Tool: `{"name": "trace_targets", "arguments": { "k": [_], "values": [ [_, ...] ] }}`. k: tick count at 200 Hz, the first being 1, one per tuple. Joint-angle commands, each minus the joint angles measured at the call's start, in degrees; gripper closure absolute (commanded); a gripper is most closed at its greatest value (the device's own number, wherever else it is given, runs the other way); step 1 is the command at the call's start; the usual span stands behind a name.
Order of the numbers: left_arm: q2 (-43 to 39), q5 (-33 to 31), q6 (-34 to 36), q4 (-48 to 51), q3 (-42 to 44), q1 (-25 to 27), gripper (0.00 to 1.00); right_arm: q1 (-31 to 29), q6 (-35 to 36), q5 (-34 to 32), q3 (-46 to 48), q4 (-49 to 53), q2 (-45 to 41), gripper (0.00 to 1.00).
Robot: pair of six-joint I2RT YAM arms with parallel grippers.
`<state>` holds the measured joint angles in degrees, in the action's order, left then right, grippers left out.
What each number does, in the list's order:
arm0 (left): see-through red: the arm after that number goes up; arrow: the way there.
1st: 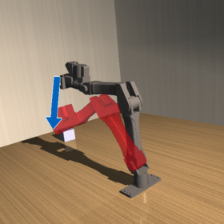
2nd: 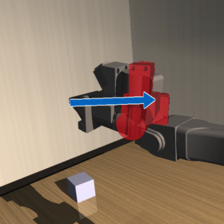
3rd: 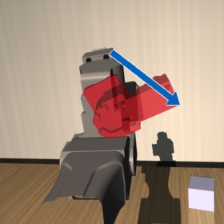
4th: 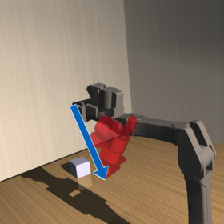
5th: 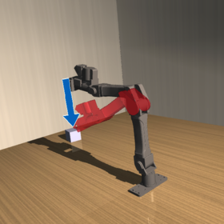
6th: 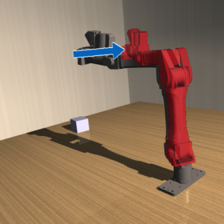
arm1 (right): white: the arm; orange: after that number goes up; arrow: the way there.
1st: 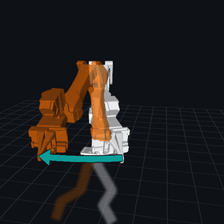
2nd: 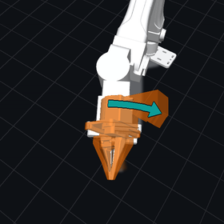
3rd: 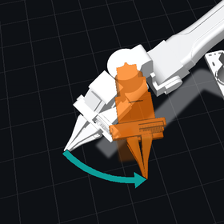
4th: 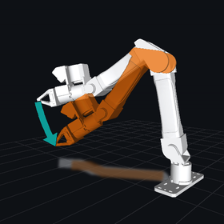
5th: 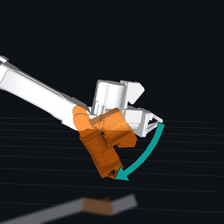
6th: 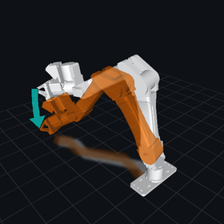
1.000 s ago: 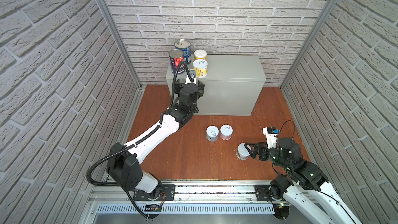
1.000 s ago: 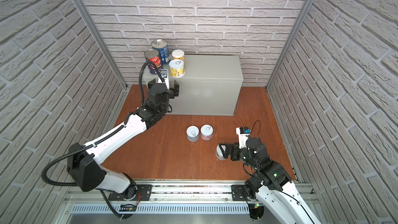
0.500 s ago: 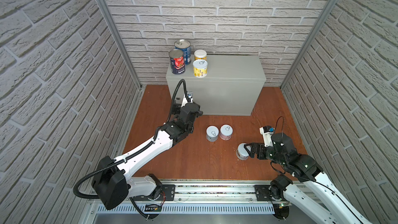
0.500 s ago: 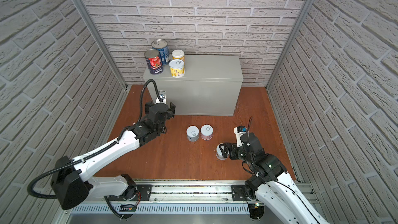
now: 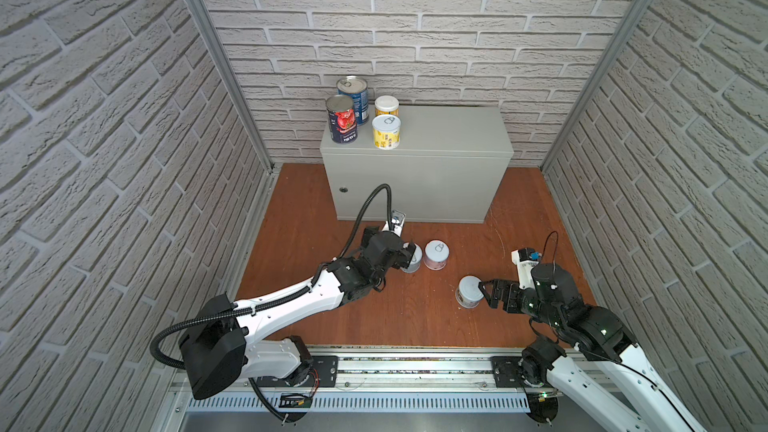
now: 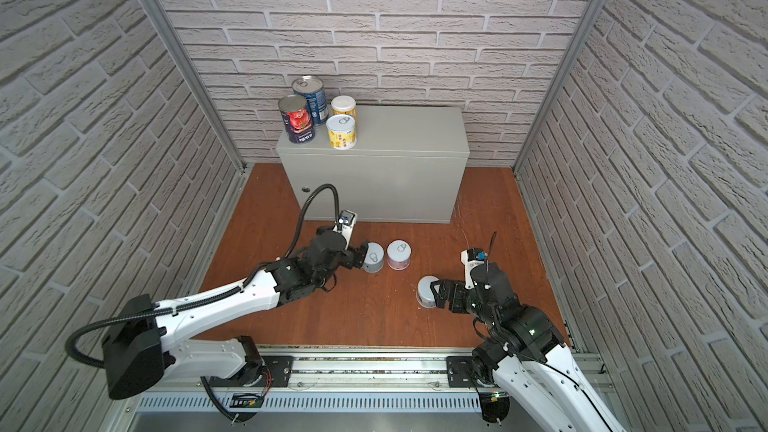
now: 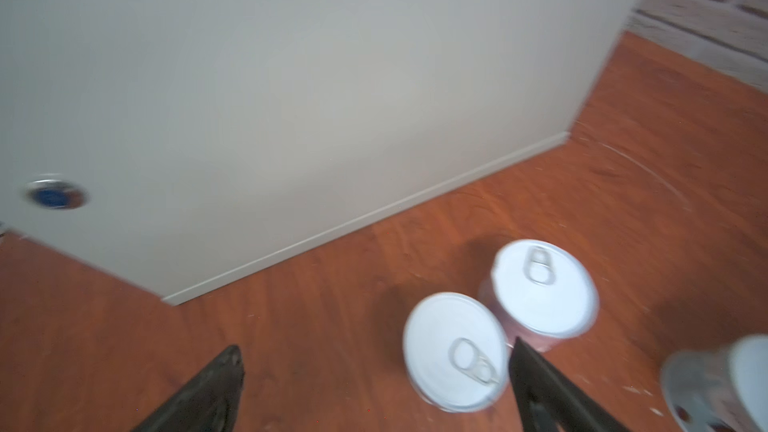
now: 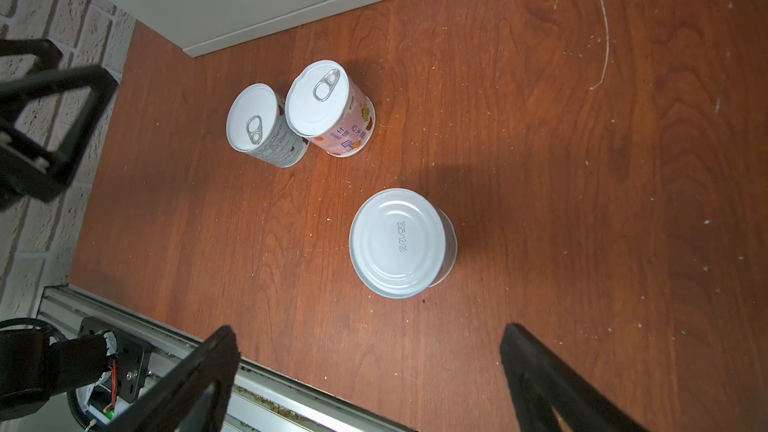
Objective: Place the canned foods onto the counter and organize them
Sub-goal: 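Draw the left gripper back down toward the floor cans, then lower the left gripper over the teal-labelled can lying on its side and close it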
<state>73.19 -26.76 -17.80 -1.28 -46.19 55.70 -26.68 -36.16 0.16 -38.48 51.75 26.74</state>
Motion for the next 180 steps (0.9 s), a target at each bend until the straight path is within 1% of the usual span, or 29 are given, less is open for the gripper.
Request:
{"name": "trace_targets", "arguments": {
  "k": [1,25,54,83,116,151,180],
  "values": [
    [0.90,9.21,0.58,-7.82,2.37,2.35,0.02,-0.04,-3.21,-2.30,-1.09,0.52,-1.55,0.01],
    [2.42,16.03,-2.24,-14.53,4.70,3.52,0.02,-0.04,-4.77,-4.29,-1.31,2.69,-2.84,0.01],
    [7.61,17.09,-3.19,-16.74,2.89,5.15,0.02,-0.04,-6.12,-5.53,-0.18,4.48,-6.05,0.01],
    [13.27,19.01,-2.89,-18.39,0.03,6.76,0.02,-0.04,-8.99,-6.32,0.43,5.78,-9.64,0.01],
    [18.68,22.67,-6.78,-20.21,-2.83,7.44,0.02,-0.04,-9.77,-5.88,0.42,5.80,-12.60,0.01],
    [23.72,25.72,-9.47,-22.42,-4.96,8.32,0.02,-0.02,-9.28,-6.74,0.04,6.75,-12.73,0.01],
    [26.86,26.67,-9.44,-21.92,-6.96,9.07,0.02,-0.01,-8.41,-6.98,-0.59,7.04,-12.26,0.01]
  ]
}}
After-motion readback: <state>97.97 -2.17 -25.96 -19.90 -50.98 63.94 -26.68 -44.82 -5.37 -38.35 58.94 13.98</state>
